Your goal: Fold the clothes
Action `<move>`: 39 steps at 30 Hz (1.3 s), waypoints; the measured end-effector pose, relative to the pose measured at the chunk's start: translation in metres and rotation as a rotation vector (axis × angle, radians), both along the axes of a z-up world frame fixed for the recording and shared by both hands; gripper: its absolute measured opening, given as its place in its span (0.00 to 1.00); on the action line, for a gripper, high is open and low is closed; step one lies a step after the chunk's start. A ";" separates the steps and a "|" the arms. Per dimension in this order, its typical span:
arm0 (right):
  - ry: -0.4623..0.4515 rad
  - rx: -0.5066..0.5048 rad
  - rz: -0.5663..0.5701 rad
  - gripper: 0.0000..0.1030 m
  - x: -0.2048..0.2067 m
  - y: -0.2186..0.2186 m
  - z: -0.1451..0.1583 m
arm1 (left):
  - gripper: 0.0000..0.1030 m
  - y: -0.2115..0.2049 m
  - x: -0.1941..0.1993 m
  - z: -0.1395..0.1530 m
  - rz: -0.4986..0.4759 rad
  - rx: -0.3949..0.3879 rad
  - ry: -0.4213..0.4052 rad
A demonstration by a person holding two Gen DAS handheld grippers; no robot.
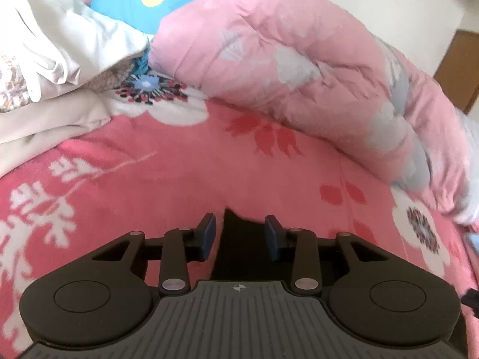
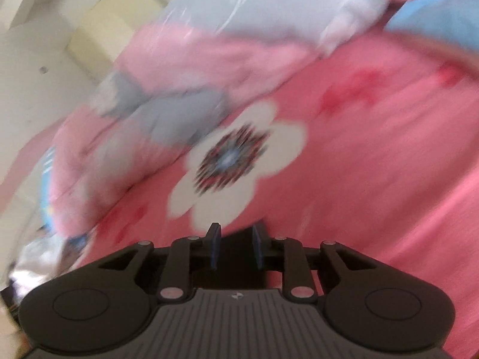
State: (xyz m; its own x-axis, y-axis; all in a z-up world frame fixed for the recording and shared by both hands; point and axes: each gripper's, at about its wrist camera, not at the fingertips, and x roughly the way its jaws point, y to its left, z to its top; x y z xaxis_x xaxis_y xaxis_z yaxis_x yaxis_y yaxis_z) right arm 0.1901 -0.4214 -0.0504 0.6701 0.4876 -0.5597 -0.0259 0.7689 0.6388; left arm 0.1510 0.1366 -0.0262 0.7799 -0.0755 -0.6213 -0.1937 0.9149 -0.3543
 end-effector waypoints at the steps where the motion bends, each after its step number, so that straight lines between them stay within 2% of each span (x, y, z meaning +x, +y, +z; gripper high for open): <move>1: 0.035 0.019 0.001 0.26 0.003 -0.002 -0.008 | 0.34 -0.001 -0.004 0.001 -0.007 0.005 0.011; 2: 0.072 0.033 -0.008 0.26 0.006 -0.005 -0.016 | 0.34 -0.001 -0.008 0.002 -0.011 0.012 0.018; 3: 0.094 0.042 -0.033 0.19 0.006 -0.009 -0.021 | 0.34 0.000 -0.014 0.004 -0.013 0.023 0.023; 4: 0.101 0.074 -0.079 0.18 0.003 -0.017 -0.022 | 0.34 0.001 -0.020 0.007 -0.016 0.035 0.027; 8: 0.062 -0.024 -0.225 0.21 -0.026 -0.032 0.000 | 0.34 0.007 -0.050 0.023 -0.038 0.069 0.012; 13: 0.001 0.031 -0.120 0.22 -0.076 -0.022 0.025 | 0.37 0.003 -0.087 0.033 -0.098 0.081 0.001; 15: -0.002 0.061 -0.058 0.25 -0.091 -0.012 0.025 | 0.37 -0.006 -0.099 0.028 -0.136 0.077 0.010; 18: 0.047 0.073 -0.006 0.25 -0.103 0.004 0.007 | 0.37 -0.021 -0.114 0.015 -0.185 0.091 0.023; 20: 0.101 0.064 -0.023 0.24 -0.108 0.005 -0.009 | 0.37 -0.028 -0.122 0.006 -0.199 0.103 0.031; 23: 0.096 0.123 -0.117 0.22 -0.129 -0.016 -0.020 | 0.37 -0.032 -0.132 -0.001 -0.201 0.133 0.041; 25: 0.100 0.093 -0.207 0.23 -0.147 -0.031 -0.015 | 0.37 -0.029 -0.139 0.001 -0.204 0.133 0.031; 27: 0.089 0.078 -0.250 0.25 -0.160 -0.039 -0.007 | 0.37 -0.027 -0.144 0.003 -0.207 0.133 0.021; 29: 0.055 0.092 -0.245 0.25 -0.171 -0.038 0.004 | 0.37 -0.026 -0.148 0.003 -0.211 0.137 0.021; 31: 0.023 0.099 -0.190 0.25 -0.176 -0.023 0.012 | 0.37 -0.027 -0.150 0.000 -0.219 0.135 0.037; 34: 0.031 0.104 -0.116 0.25 -0.176 -0.002 0.005 | 0.37 -0.029 -0.157 -0.007 -0.224 0.149 0.055; 37: 0.070 0.055 -0.138 0.24 -0.186 0.002 -0.007 | 0.37 -0.029 -0.168 -0.013 -0.212 0.191 0.057; 39: 0.075 0.075 -0.192 0.24 -0.201 -0.012 -0.011 | 0.37 -0.025 -0.176 -0.014 -0.207 0.201 0.050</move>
State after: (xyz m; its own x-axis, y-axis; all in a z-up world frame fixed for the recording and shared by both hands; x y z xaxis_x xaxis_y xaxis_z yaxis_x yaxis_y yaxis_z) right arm -0.0108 -0.4335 -0.0611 0.7123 0.3968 -0.5790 0.1668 0.7056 0.6887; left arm -0.0245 0.1112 -0.0405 0.7286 -0.1019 -0.6773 -0.0079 0.9876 -0.1571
